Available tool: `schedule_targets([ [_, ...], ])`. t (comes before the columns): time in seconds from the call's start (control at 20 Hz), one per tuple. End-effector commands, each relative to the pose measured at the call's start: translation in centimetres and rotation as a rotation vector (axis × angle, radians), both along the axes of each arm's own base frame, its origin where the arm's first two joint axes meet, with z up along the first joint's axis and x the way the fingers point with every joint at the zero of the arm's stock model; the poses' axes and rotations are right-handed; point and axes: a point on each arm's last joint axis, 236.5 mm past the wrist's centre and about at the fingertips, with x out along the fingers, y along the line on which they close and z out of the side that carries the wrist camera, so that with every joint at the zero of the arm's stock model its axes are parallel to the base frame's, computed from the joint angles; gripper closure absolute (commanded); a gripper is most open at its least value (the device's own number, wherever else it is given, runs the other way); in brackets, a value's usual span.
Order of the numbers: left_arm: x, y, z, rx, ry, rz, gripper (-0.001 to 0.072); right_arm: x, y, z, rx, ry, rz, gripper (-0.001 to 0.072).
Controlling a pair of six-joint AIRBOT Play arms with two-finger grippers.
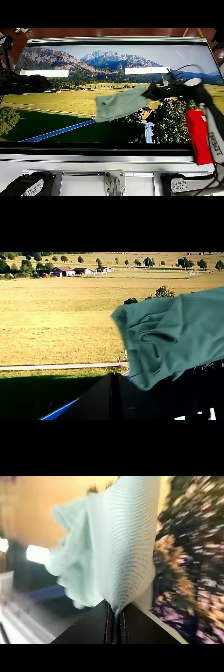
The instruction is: Fold the shirts.
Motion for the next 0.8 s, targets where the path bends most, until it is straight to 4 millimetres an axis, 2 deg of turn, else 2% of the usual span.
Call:
schedule_targets([
  [0.0, -0.9, -0.1, -0.2, 0.007, 0.028, -0.015, 0.0676, -1.5, -11.3, 6.5, -0.121, -0.042, -0.232, 0.0655],
  [0.15, -1.5, -0.1, 0.0, 0.008, 0.028, -0.020, 0.0676, -7.3, -21.1, 8.0, -0.286, 0.029, -0.402, 0.0655],
  [0.25, -2.0, -0.1, 0.4, 0.010, 0.027, -0.025, 0.0675, -10.8, -26.8, 8.6, -0.390, 0.062, -0.534, 0.0655],
  [0.35, -2.7, -0.1, 0.7, 0.012, 0.028, -0.030, 0.0675, -13.8, -31.6, 9.1, -0.462, 0.085, -0.662, 0.0655],
  [0.5, -4.0, 0.0, 1.6, 0.015, 0.019, -0.040, 0.0675, -17.4, -36.2, 8.8, -0.495, 0.135, -0.797, 0.0655],
  [0.75, -5.3, 0.1, 3.6, 0.010, -0.038, -0.039, 0.0675, -22.6, -40.0, 7.9, -0.533, 0.251, -0.939, 0.0654],
])
